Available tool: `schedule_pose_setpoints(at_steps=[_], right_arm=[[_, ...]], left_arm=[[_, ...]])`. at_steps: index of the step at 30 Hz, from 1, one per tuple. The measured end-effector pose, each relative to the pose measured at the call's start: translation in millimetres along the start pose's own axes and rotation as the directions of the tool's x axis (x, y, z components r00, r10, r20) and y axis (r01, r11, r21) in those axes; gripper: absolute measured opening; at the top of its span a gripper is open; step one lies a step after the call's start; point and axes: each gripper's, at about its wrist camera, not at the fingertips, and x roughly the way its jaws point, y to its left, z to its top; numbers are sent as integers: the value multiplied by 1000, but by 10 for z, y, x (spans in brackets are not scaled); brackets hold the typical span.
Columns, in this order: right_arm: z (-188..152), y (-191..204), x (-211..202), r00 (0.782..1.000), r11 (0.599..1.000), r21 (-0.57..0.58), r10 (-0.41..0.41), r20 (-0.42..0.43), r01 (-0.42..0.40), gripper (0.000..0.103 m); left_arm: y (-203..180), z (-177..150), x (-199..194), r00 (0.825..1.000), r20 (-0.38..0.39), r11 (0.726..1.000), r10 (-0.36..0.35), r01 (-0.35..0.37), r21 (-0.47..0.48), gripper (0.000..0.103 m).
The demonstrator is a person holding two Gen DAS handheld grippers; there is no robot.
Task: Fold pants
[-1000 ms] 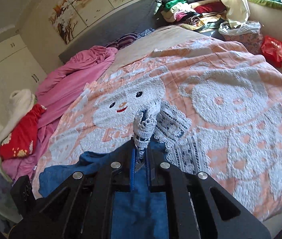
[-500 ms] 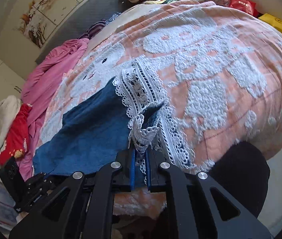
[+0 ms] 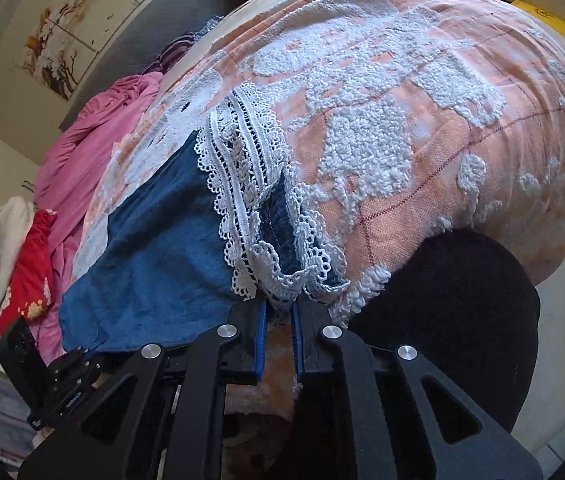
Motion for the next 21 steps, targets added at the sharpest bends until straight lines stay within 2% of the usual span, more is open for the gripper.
schedule_pose_setpoints(at_steps=[3, 5, 8, 11, 15, 19, 21], right_arm=[[-8, 38, -120, 1000, 1000, -24, -13, 5, 13, 19], [11, 88, -247, 998, 997, -54, -53, 31, 55, 25], [54, 235, -457, 991, 987, -122, -92, 100, 104, 25], [106, 488, -462, 991, 968, -239, -56, 118, 83, 28], [128, 735, -127, 997, 936, -344, -54, 51, 68, 31], [121, 584, 273, 986, 939, -317, -160, -53, 136, 33], [102, 517, 305, 987, 944, -305, -149, -55, 125, 33]], left_arm=[[17, -30, 25, 1000, -7, 1000, -6, 6, -11, 1], [33, -32, 20, 1000, -6, 1000, -12, 12, -18, 1], [25, -46, 20, 1000, -8, 1000, -7, 7, -11, 1], [17, -57, 23, 1000, -11, 1000, -4, 4, -14, 1], [16, -79, 10, 1000, -16, 1000, 2, -2, -25, 2], [-2, -137, -13, 1000, -22, 1000, 8, -9, -25, 2], [5, -166, -10, 1000, -30, 1000, 7, -8, -29, 4]])
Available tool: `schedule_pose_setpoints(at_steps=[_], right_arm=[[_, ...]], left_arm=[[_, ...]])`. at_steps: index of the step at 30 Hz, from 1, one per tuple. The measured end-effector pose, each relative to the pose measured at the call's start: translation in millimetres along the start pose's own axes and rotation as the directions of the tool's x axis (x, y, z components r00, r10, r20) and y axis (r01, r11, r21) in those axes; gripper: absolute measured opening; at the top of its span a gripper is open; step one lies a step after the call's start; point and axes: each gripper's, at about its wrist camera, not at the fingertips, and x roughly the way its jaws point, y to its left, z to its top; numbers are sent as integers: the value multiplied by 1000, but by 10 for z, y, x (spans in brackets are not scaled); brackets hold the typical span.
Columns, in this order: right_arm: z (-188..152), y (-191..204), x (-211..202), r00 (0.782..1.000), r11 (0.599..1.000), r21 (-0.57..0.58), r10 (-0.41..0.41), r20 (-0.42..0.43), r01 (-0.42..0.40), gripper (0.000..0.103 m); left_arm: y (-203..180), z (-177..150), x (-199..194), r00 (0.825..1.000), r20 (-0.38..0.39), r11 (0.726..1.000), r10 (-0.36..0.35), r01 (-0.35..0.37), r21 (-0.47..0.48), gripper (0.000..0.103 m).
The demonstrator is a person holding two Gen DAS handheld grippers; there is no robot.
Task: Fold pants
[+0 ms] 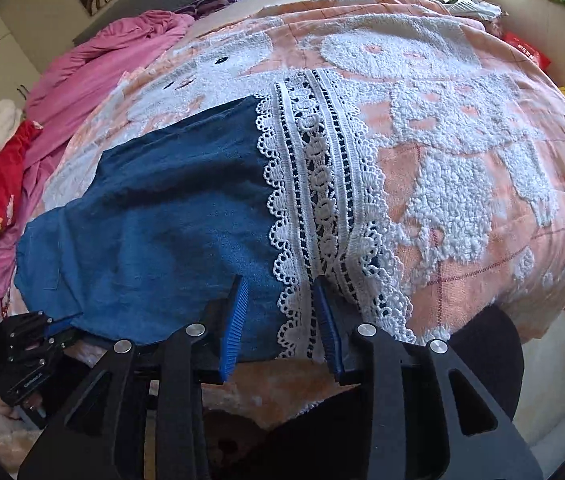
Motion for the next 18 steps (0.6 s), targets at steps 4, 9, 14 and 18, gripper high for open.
schedule_pose_setpoints(at_steps=[4, 9, 14, 18], right_arm=[[-6, 24, -30, 1000, 1000, -27, -3, -13, 3, 33], [-14, 34, -263, 1000, 998, -67, 6, 3, -6, 40], [121, 47, -572, 994, 993, -111, 45, 97, -34, 45], [395, -2, -623, 988, 990, -130, 64, 141, -45, 45]], left_arm=[[2, -31, -23, 1000, -6, 1000, -6, 6, -3, 5], [23, -84, -210, 1000, -16, 1000, -9, 8, -25, 7], [172, 38, -546, 997, 73, 995, -22, 29, -97, 19], [360, 374, -578, 992, 119, 993, 39, -25, -112, 24]])
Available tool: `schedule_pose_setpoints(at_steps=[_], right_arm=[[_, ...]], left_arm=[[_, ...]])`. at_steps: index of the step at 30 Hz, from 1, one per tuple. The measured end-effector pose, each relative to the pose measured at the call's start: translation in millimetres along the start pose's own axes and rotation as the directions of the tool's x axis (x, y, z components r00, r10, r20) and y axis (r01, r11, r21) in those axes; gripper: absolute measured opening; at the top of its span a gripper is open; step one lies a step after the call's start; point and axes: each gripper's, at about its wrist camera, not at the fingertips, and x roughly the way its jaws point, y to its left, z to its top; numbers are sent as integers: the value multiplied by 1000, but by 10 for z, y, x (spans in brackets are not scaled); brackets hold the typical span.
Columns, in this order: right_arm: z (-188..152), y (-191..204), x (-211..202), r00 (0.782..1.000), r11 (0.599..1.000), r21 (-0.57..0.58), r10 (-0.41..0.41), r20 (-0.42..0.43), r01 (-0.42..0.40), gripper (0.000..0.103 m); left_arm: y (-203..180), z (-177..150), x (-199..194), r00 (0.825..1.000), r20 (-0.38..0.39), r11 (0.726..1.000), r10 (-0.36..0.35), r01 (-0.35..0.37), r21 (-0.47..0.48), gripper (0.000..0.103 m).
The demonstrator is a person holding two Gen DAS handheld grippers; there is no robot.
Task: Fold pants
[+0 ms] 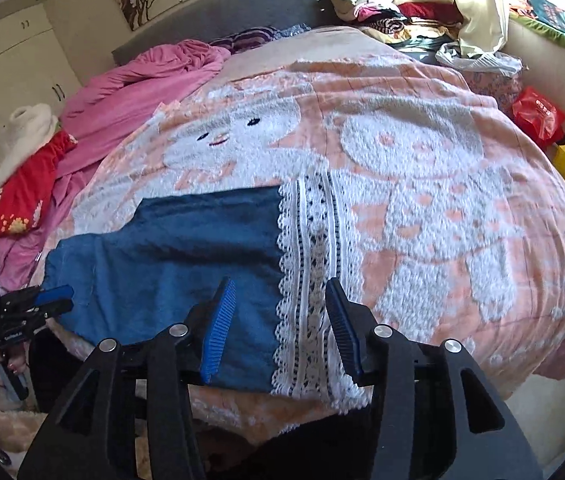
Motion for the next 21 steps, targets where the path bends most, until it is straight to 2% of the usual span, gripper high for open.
schedule_pose_setpoints(at_steps=[3, 9, 12, 14, 18, 21], right_arm=[[266, -93, 85, 1000, 1000, -11, 11, 23, -10, 46], [689, -391, 517, 999, 999, 17, 33, -15, -33, 46], [779, -543, 817, 997, 998, 46, 42, -70, -39, 46], [805, -613, 963, 992, 995, 71, 81, -95, -75, 47], [831, -682, 1175, 988, 993, 84, 90, -125, -80, 47], [817, -714, 1292, 981, 989, 96, 126, -146, -113, 47]], left_arm=[[127, 304, 122, 1000, 10, 1000, 8, -8, -15, 24], [382, 807, 461, 1000, 3, 999, 8, -8, -50, 26], [475, 953, 668, 1000, -22, 998, 2, -3, -62, 27], [557, 1003, 818, 999, -52, 997, 2, -6, -81, 27], [678, 1069, 1010, 997, -79, 995, 3, -11, -100, 27], [715, 1081, 1124, 995, -102, 994, -10, -1, -108, 27]])
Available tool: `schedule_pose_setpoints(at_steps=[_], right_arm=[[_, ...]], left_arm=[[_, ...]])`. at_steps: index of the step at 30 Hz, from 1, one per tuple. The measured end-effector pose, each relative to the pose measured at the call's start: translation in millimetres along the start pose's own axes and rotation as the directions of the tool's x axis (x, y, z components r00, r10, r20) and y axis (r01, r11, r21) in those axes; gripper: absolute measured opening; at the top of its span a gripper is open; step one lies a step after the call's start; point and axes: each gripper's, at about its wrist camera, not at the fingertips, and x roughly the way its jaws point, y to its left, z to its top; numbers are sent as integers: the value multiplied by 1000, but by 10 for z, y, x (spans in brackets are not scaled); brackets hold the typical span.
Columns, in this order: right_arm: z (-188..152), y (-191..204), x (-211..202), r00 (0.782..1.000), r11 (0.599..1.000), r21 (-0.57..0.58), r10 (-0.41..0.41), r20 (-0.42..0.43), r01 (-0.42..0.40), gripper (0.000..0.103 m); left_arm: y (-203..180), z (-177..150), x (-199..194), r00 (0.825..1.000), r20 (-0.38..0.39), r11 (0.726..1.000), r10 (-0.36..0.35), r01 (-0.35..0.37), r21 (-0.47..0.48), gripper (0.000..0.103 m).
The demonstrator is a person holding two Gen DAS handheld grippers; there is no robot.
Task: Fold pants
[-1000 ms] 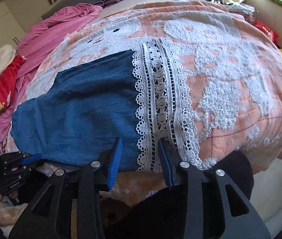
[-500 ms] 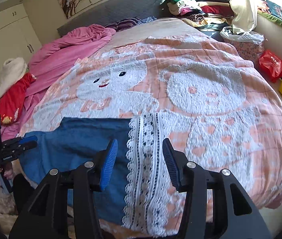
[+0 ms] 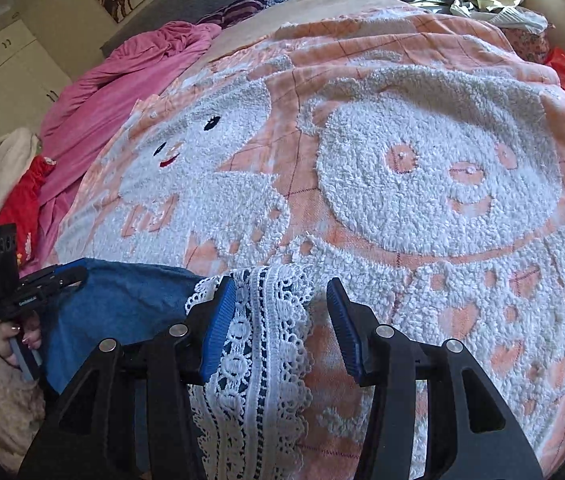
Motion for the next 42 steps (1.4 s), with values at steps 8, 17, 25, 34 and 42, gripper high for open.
schedule_pose_setpoints(at_steps=[8, 17, 25, 34, 42], right_arm=[[-29, -10, 79, 998, 998, -6, 63, -3, -63, 45], [-120, 128, -29, 989, 989, -58, 139, 49, -137, 21], [63, 329, -502, 977, 982, -156, 133, 169, -107, 19], [354, 175, 101, 998, 986, -168, 1, 63, 10, 19], [266, 46, 322, 999, 989, -140, -40, 34, 44, 25]], left_arm=[[-42, -43, 191, 999, -36, 1000, -21, 21, 3, 29], [-175, -86, 75, 1000, 15, 1000, -11, 10, 18, 7], [-233, 26, -226, 991, 132, 1000, 0, -3, 20, 6], [-155, 256, 117, 993, 111, 999, 45, -45, 0, 3], [-69, 88, 437, 993, 69, 995, 93, -94, 13, 4]])
